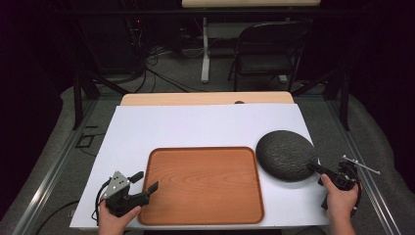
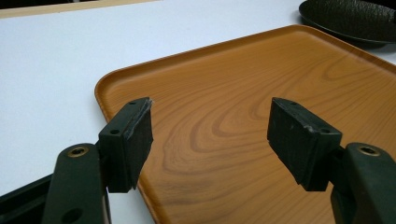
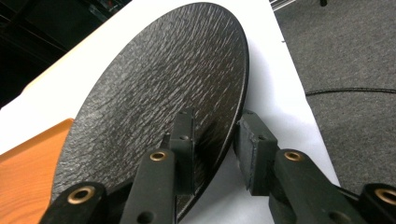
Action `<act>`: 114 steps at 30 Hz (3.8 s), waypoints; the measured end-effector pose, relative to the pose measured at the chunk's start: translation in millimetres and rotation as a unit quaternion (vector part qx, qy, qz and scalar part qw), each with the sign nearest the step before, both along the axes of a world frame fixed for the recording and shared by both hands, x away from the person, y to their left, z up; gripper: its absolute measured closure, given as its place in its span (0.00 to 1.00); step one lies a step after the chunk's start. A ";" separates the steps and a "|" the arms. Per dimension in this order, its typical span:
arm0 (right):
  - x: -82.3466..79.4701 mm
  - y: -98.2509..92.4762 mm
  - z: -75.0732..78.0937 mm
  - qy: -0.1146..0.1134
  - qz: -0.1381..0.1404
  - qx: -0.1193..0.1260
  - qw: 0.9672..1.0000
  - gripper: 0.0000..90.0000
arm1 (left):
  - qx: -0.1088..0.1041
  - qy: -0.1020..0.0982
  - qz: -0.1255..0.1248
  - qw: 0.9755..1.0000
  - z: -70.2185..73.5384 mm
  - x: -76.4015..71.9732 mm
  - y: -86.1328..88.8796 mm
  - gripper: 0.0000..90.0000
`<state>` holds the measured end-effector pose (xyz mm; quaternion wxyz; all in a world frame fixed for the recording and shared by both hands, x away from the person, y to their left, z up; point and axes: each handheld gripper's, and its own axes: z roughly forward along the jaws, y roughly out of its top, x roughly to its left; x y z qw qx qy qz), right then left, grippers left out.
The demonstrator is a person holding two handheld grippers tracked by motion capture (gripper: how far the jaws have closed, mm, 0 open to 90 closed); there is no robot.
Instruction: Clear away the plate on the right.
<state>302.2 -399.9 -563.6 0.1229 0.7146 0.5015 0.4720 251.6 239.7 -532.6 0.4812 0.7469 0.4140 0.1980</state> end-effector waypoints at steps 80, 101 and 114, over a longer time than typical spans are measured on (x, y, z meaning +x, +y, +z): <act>95.4 21.9 109.5 0.063 0.072 -0.024 0.995 0.97 | -0.002 0.006 0.004 1.000 -1.4 1.8 1.4 0.36; 130.0 58.2 176.0 0.055 0.113 -0.069 0.990 0.96 | -0.004 0.007 0.004 1.000 -1.1 1.5 2.0 0.36; 125.5 101.2 193.5 0.048 0.188 -0.074 0.978 0.95 | -0.006 0.007 0.004 1.000 -1.1 1.4 2.0 0.36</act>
